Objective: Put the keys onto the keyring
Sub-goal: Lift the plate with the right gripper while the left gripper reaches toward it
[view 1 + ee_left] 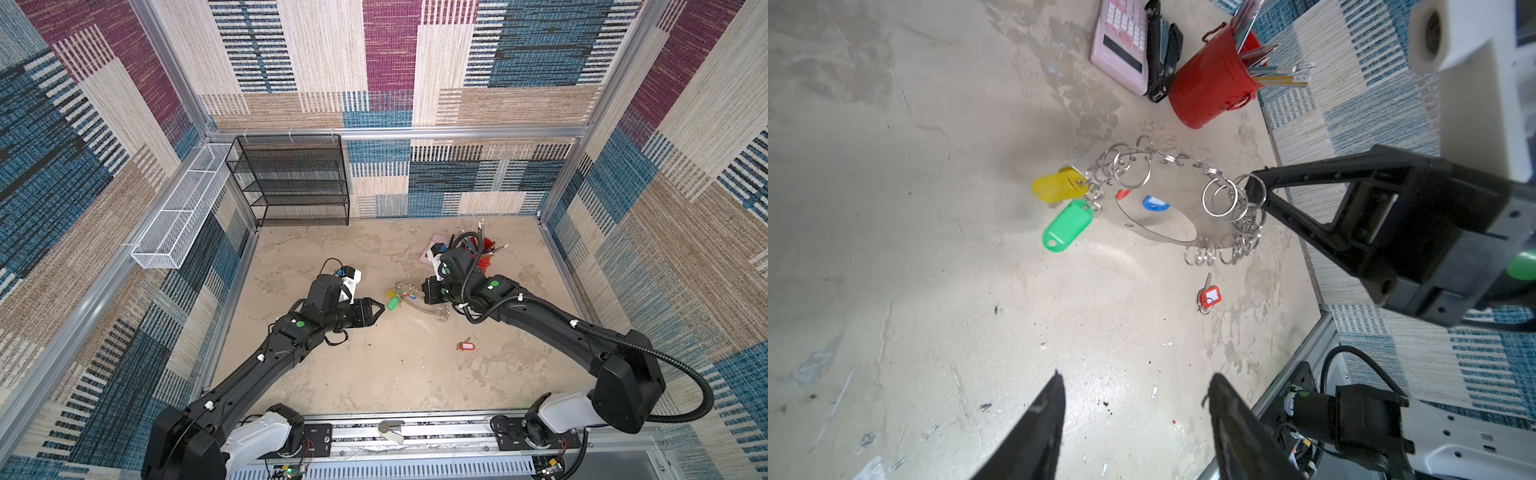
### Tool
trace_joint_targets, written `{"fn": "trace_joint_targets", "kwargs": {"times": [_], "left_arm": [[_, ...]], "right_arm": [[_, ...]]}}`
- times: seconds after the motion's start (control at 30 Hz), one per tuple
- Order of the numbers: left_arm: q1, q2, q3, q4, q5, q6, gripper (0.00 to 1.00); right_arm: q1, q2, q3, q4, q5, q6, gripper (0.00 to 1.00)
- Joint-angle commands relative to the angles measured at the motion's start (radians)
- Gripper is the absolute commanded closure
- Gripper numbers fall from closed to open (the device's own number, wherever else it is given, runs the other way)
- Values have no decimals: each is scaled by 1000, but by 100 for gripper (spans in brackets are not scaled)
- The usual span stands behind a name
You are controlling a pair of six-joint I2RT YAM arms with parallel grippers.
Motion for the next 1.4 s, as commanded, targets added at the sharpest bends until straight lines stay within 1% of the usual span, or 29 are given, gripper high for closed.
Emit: {"fn": "trace_joint_targets", "kwargs": {"times": [0.0,0.07,0.17,0.27,0.4,0.47,0.53,0.63,0.67,0.73,0.8,0.87,0.93,0.97,1.1,1.13,1.17,1.27,1.37], "left_arm": [[5,-33,17,-17,-12,25,40],[5,-48,17,-7,-5,22,40],[4,-63,-2,40,1,16,40],[1,-62,-13,82,45,13,45],[-10,-44,-8,123,95,1,47],[-27,-30,3,128,106,24,49],[-57,-16,15,116,94,67,50],[-132,4,17,103,9,175,50],[-170,4,11,108,-37,221,50],[-249,-6,-9,127,-173,302,46],[-314,-17,-39,169,-313,366,42],[-355,-14,-61,203,-421,411,37],[-381,0,-73,226,-490,443,33],[-395,13,-77,246,-522,460,25],[-448,78,-59,257,-660,502,10],[-457,93,-56,265,-683,511,8],[-463,107,-52,275,-706,513,0],[-467,144,-36,277,-812,483,0],[-468,145,-53,313,-900,449,0]], "right_arm": [[-1,2,34,-32,-103,-66,100],[0,0,32,-13,-150,-73,100],[0,20,33,-19,-165,-90,100],[0,30,30,-18,-180,-87,100],[-1,29,15,14,-232,-73,100],[-2,27,9,20,-224,-55,100],[-1,28,8,27,-241,-43,100],[-2,24,3,43,-271,-20,100],[-3,21,4,44,-271,-12,100],[-2,16,3,43,-268,-1,100],[-2,12,0,44,-273,8,100],[-4,9,-3,46,-284,17,100],[-3,5,-5,52,-297,26,100],[-3,4,-7,56,-305,32,100],[-3,-4,-9,61,-313,43,100],[-3,-6,-9,64,-316,46,100],[-4,-10,-12,68,-324,50,100],[-4,-18,-18,72,-331,55,100],[-5,-29,-25,71,-331,58,100]]}}
